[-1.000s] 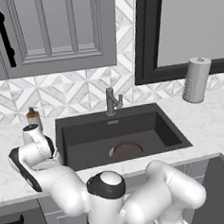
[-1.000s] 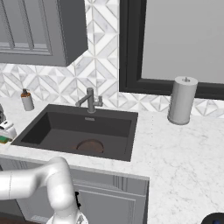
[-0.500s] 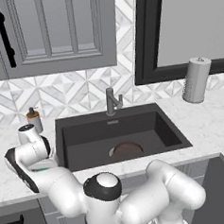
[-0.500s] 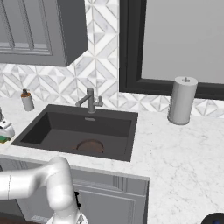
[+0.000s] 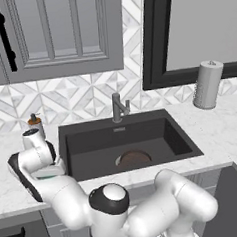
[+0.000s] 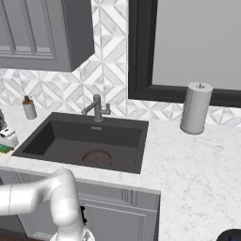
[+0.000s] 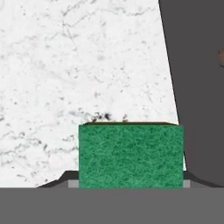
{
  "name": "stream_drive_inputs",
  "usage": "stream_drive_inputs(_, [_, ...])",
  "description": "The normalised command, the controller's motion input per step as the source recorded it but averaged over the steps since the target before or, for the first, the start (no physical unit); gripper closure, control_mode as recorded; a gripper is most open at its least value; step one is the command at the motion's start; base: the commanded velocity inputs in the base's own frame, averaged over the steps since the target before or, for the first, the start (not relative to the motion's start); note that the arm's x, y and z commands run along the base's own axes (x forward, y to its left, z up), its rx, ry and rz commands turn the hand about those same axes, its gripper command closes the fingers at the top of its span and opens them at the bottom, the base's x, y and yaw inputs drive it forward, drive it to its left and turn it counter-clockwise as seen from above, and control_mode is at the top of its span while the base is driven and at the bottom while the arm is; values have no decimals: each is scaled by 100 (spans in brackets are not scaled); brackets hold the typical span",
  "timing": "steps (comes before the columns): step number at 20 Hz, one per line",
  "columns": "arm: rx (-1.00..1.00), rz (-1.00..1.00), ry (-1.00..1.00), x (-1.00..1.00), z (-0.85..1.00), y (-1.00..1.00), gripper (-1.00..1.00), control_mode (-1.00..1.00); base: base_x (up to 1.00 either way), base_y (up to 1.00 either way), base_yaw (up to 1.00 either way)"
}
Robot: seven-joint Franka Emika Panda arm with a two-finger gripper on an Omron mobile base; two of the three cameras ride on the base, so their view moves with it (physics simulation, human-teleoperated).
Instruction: Pick the pan and sponge and place them into the sink. Then turn on the water.
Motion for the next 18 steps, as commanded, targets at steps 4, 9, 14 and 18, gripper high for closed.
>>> stream_drive_inputs(4, [0, -3, -9, -9, 35, -82, 100, -100, 0, 0, 0])
stream_drive_inputs(9, [0, -5, -2, 0, 45, -91, 100, -100, 0, 0, 0])
stream_drive_inputs(14, [0, -13, 0, 22, 36, -83, 100, -100, 0, 0, 0])
stream_drive_inputs(18, [0, -9, 1, 61, 8, -50, 100, -100, 0, 0, 0])
